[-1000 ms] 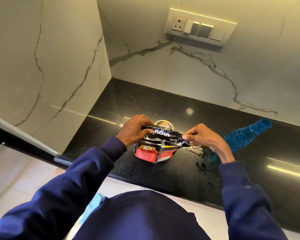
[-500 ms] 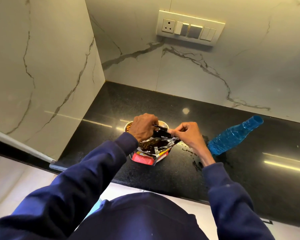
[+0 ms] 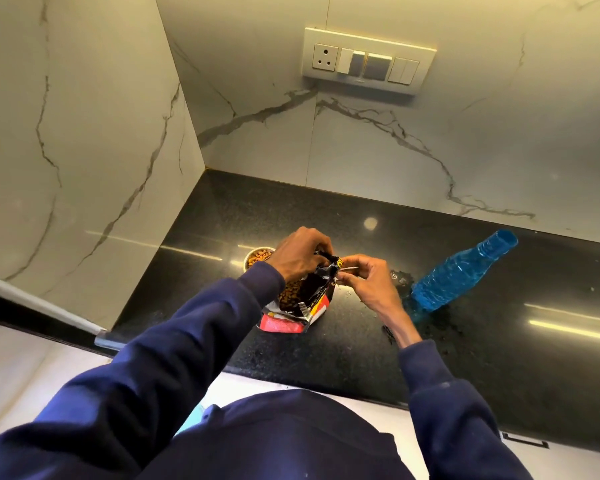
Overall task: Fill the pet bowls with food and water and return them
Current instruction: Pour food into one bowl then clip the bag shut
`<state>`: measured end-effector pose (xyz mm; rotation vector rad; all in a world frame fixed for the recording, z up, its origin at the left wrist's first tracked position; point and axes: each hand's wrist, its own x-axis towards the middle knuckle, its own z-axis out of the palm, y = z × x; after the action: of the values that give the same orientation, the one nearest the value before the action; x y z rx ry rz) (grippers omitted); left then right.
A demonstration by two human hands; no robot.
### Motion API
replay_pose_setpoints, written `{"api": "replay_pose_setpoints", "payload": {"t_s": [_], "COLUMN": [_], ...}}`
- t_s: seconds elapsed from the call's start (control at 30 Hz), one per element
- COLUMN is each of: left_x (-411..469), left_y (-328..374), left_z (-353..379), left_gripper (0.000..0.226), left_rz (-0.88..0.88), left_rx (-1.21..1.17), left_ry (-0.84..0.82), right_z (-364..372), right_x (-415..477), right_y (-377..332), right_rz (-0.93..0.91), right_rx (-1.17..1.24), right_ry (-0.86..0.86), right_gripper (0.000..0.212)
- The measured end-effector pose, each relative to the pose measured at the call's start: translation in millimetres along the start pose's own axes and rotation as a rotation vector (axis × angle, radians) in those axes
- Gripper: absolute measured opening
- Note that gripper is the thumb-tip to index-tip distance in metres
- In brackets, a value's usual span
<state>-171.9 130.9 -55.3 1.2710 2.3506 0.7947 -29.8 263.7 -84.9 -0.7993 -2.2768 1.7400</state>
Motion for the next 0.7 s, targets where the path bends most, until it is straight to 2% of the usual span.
{"api": "replay_pose_setpoints", "payload": {"t_s": [0.07, 0.13, 0.23, 0.37, 0.57, 0.7], "left_x": [2, 4, 6, 4, -2, -9], "left_y": [0, 0, 1, 1, -1, -5], "left_z": [2, 4, 5, 4, 0, -1], "left_gripper": [0.017, 0.018, 0.018, 0.018, 0.024, 0.02], "left_rz": [0.004, 0.005, 0.024, 0.091, 0.217, 0.224], "left_rx": [0.0, 0.001, 0.0, 0.026, 0.194, 0.222], "left_ry": [0.024, 0.03, 0.022, -0.007, 0.044, 0.077], "right_z": [-3, -3, 4, 18, 25, 22], "right_x": [-7, -12, -13, -11, -8, -8], "right_y": [-6, -15, -26, -35, -44, -47], "right_rz": [0.026, 0.064, 0.144, 0.145, 0.077, 0.115], "right_rx": [0.088, 0.114, -0.089, -0.379, -0.665, -0.735], "right_ry": [-0.011, -0.037, -0.057, 0.038, 0.016, -0.032], "right_gripper": [0.018, 0.034, 0.053, 0.047, 0.035, 0.037]}}
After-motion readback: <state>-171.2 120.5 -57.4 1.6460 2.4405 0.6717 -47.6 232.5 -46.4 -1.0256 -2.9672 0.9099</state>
